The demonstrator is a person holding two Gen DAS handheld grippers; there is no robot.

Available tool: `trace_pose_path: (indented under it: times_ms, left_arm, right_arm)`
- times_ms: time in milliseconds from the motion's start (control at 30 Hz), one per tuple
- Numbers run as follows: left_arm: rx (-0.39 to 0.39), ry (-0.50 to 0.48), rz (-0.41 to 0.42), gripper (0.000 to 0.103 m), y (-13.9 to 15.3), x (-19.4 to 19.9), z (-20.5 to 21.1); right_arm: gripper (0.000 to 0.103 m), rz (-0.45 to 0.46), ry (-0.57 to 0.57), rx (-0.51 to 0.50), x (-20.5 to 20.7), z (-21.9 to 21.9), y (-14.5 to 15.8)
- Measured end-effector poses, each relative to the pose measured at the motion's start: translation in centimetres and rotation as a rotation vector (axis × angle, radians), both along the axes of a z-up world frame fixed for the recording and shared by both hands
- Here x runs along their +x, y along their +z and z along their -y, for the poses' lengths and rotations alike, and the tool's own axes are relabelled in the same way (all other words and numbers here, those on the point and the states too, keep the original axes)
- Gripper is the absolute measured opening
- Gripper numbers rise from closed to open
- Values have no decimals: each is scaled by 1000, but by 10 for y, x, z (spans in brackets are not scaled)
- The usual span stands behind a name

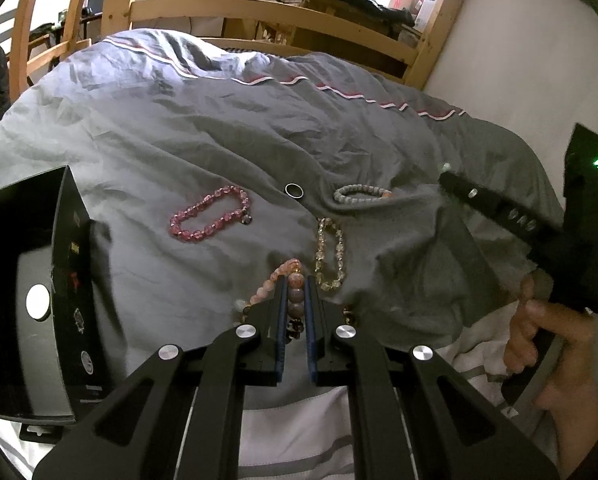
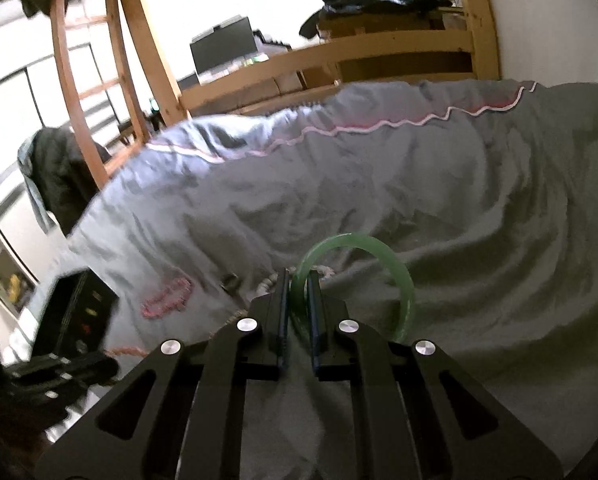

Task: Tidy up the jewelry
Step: 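Lift and carry the bead bracelet and jade bangle over the black box with both grippers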

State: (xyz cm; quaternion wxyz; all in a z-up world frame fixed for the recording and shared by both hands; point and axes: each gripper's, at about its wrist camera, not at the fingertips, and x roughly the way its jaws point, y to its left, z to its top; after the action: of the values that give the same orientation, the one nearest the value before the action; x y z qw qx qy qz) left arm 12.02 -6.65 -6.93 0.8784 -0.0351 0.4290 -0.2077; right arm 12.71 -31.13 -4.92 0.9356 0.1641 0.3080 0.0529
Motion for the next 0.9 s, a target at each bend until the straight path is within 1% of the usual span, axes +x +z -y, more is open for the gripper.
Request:
trace_pose_path:
  times_ms: [67, 300, 500, 600, 767, 900]
  left_arm:
    - [2, 1, -3, 8, -1, 0, 0]
    - [-2, 5, 7, 8, 2, 0, 0]
    - [-10, 8, 38, 8, 17, -7, -5]
    - [-13, 14, 57, 8, 28, -13, -8]
    - [-16, 31, 90, 8, 49, -27, -21]
    - [-14, 63, 115, 8, 68, -35, -39]
  right_arm:
    - [10, 22, 10, 46, -2, 1, 4]
    - [10, 52, 21, 39, -6, -6, 14]
    - [10, 59, 54, -2, -10, -22, 25]
    - [10, 62, 73, -42, -17, -34, 32]
    - [10, 74, 113, -88, -29, -54, 45]
    - [10, 94, 154, -112, -36, -72, 56]
